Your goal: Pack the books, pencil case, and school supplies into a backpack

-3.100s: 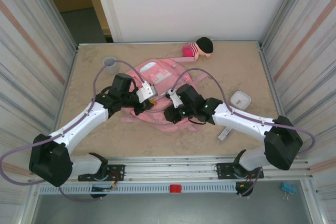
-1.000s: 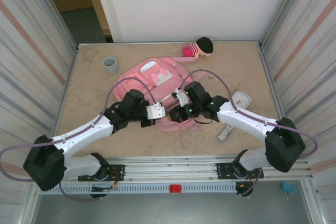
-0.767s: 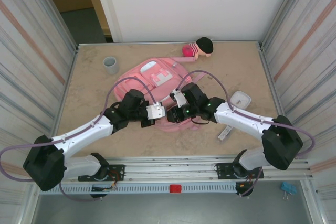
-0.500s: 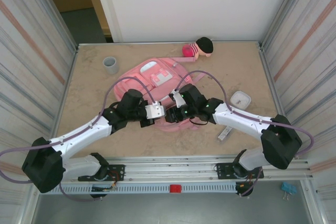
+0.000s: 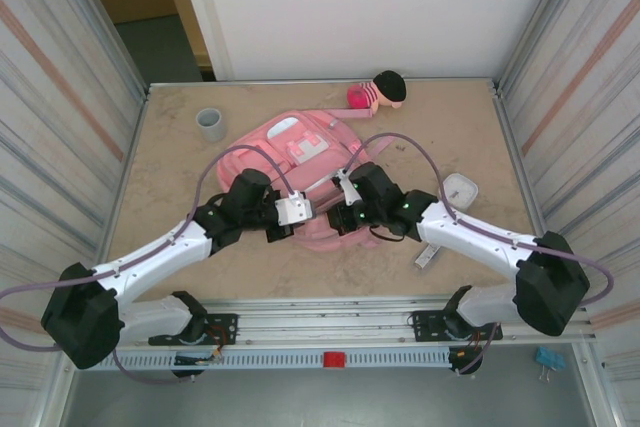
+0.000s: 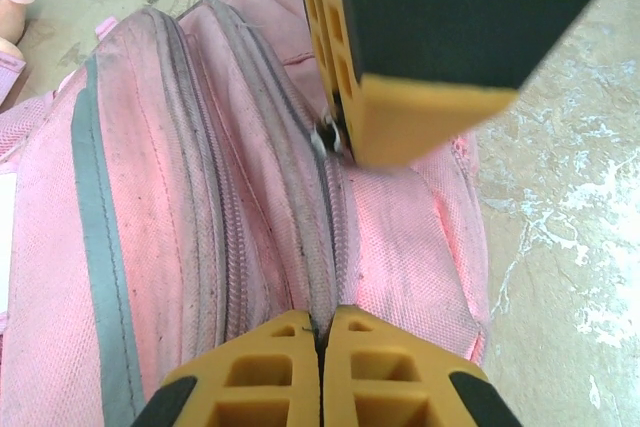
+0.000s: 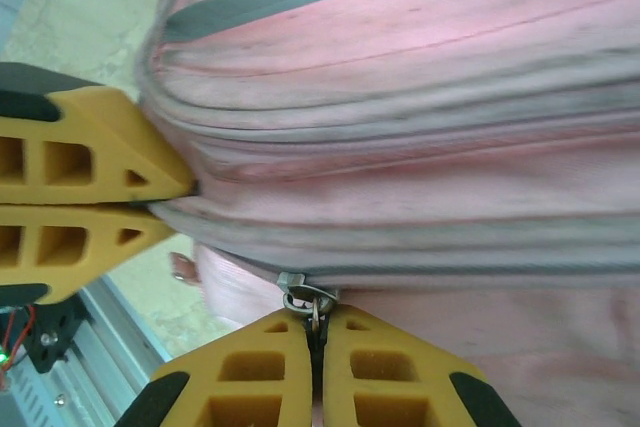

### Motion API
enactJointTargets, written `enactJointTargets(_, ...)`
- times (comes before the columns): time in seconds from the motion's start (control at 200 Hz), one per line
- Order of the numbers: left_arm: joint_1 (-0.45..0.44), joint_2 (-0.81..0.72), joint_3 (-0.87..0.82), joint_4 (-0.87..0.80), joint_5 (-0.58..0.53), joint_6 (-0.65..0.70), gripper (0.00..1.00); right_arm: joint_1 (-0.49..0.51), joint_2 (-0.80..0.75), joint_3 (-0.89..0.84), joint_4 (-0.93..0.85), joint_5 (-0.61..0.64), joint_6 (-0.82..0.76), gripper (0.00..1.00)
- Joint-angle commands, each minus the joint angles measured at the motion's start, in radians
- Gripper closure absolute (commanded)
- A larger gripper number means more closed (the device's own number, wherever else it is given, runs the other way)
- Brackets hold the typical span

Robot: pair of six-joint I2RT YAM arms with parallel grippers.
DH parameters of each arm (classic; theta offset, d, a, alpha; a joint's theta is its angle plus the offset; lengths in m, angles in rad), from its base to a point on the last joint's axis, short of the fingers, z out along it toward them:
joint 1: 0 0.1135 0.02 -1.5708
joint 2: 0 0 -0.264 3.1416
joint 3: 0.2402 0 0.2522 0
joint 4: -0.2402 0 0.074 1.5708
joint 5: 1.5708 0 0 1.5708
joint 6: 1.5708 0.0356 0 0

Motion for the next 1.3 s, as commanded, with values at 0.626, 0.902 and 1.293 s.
enactJointTargets(0.626,-0.012,-0.213,0.035,-0.193,-0.091,-0.118,0.32,-0.018,-0.007,0.025,-0.006,-0.373,-0.072,1.00)
enactJointTargets(0.902,-0.102,-0.019,0.100,-0.107,-0.118,-0.073,0.29,-0.018,-0.014,0.030,-0.003,-0.403,-0.068,1.00)
enactJointTargets(1.293,-0.097,0.001,0.079,-0.116,-0.109,0.007,0.90,-0.100,-0.039,-0.007,-0.019,-0.417,-0.057,1.00)
